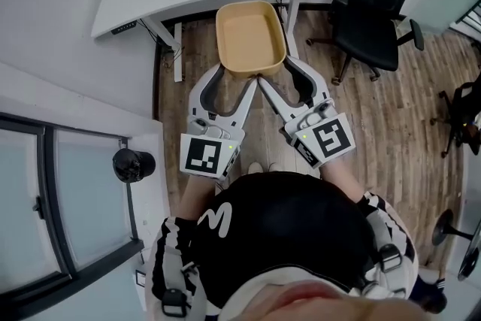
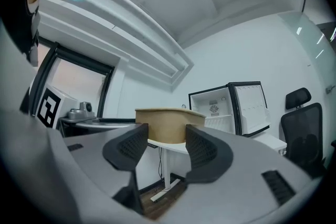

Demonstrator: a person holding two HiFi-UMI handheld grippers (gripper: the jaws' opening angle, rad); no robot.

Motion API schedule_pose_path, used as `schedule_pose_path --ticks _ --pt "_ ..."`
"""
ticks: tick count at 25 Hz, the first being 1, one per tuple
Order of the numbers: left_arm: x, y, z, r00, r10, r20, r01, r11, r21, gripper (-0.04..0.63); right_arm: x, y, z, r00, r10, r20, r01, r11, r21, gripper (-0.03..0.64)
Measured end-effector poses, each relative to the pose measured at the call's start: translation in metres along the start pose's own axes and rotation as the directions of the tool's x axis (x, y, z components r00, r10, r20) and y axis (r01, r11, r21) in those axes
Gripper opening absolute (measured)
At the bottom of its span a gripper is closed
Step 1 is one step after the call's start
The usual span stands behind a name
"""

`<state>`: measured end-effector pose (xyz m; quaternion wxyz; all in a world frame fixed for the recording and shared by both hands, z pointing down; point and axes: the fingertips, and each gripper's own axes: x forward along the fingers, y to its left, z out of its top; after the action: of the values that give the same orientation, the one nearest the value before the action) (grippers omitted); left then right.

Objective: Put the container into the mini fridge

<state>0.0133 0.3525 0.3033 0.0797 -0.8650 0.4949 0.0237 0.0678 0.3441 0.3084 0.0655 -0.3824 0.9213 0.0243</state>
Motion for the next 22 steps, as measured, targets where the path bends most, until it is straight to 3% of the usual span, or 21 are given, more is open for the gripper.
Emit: schedule_pose_path --ticks 22 --pt "-0.026 0.020 -0.015 0.998 -0.054 -0.030 0.055 0.998 0.011 0.243 0.006 0.030 -0.021 0.998 -0.064 0.020 0.063 0.997 0.048 0.232"
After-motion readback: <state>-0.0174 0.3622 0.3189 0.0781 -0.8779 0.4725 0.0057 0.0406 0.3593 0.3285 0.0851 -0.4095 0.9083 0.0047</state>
